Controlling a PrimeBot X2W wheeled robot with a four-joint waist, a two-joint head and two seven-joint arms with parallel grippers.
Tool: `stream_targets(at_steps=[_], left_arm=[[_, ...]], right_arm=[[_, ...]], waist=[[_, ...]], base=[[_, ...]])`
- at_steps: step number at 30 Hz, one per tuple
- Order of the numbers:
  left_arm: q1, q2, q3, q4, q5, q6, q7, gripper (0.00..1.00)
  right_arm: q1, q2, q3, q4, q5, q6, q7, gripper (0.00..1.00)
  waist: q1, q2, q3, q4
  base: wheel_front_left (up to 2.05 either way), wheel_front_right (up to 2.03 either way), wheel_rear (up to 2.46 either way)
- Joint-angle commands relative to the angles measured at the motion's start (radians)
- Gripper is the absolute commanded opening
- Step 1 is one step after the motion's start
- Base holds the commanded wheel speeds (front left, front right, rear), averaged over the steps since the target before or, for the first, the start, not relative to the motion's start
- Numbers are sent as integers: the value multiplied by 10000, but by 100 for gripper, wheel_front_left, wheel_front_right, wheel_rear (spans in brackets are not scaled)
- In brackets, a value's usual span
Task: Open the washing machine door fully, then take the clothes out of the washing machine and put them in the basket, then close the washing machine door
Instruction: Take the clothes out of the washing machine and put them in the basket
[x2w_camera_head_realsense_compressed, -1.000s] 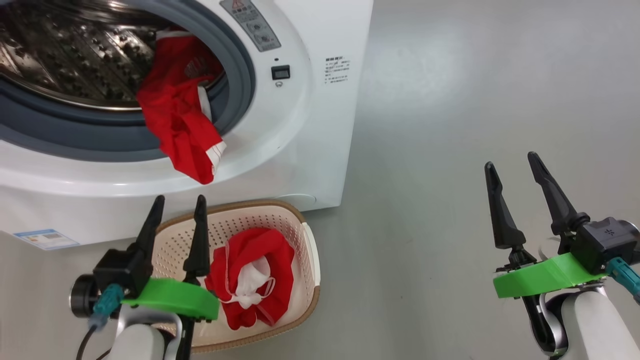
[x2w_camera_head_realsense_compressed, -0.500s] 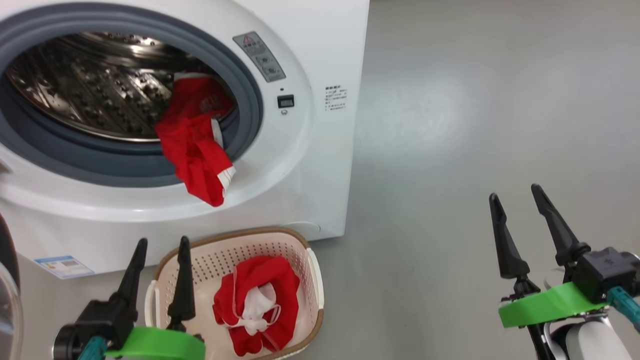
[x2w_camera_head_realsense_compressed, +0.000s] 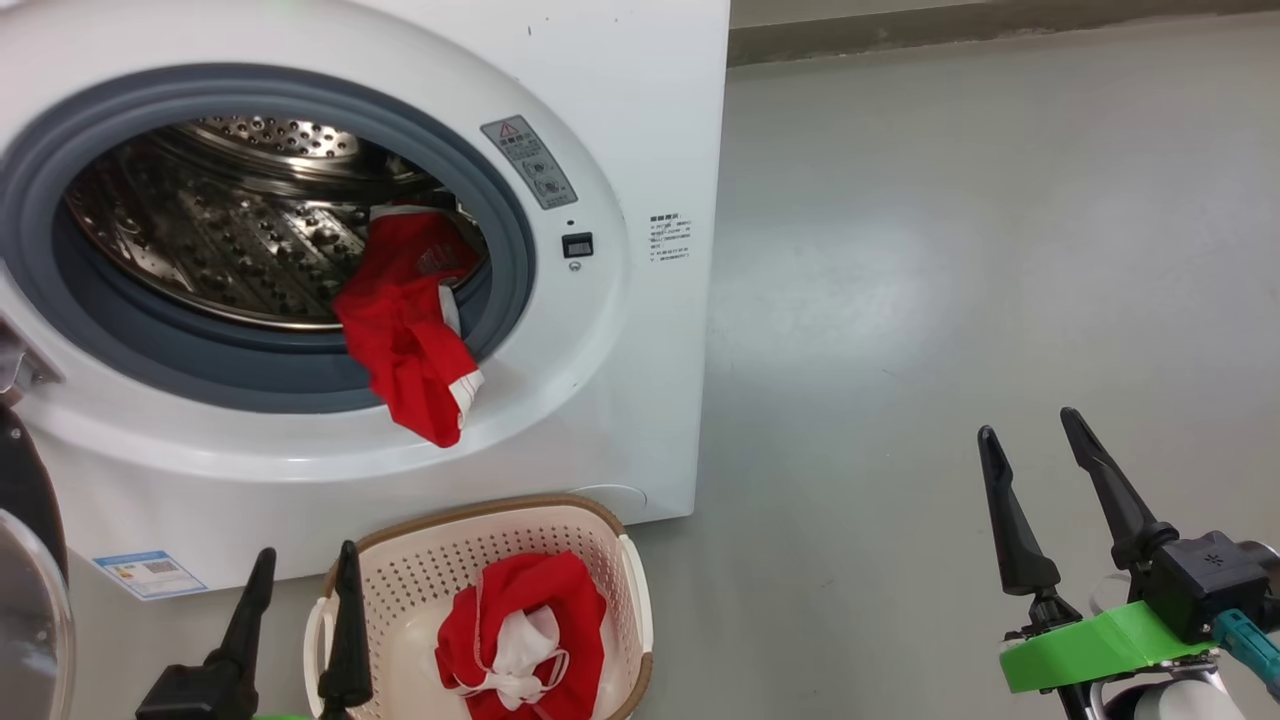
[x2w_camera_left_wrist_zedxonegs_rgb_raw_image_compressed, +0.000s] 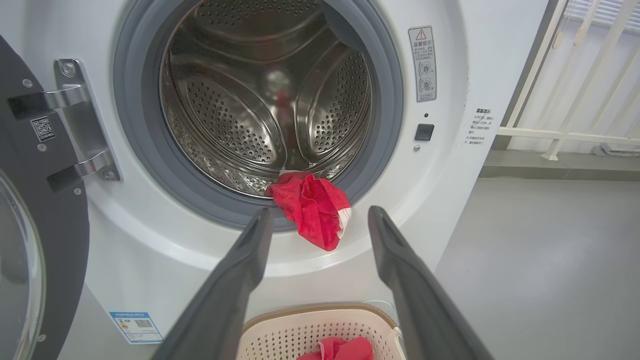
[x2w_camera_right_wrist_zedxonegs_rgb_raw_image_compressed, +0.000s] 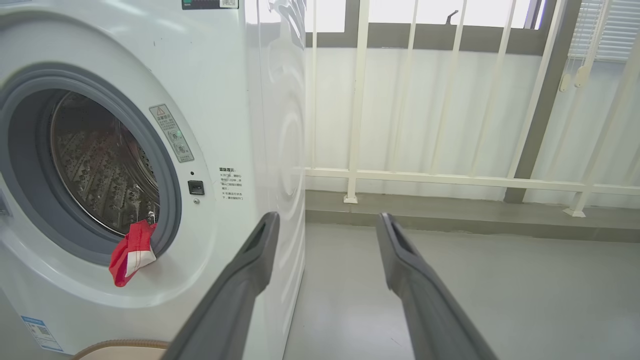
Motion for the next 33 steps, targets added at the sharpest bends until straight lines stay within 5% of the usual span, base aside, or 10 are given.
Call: stream_targets(at_steps=[1,22,33], left_arm=[[-69,120,343,-201,2,101,-89,100],[-132,136,188,179,-97,171,-90,100],[-1026,144,151,329,-73,102,-90,100]], right_arm=[[-12,-43,258,-305,-97,4,-63,100],[150,-43,354,-262,-234,4,-63,100],[-152,-43,454,-390,-173,4,-63,100]], waist=[[0,-1,-50,33],[0,-1,-210,80],[0,-1,569,201]], base=[[0,0,0],[0,0,0],[0,0,0]])
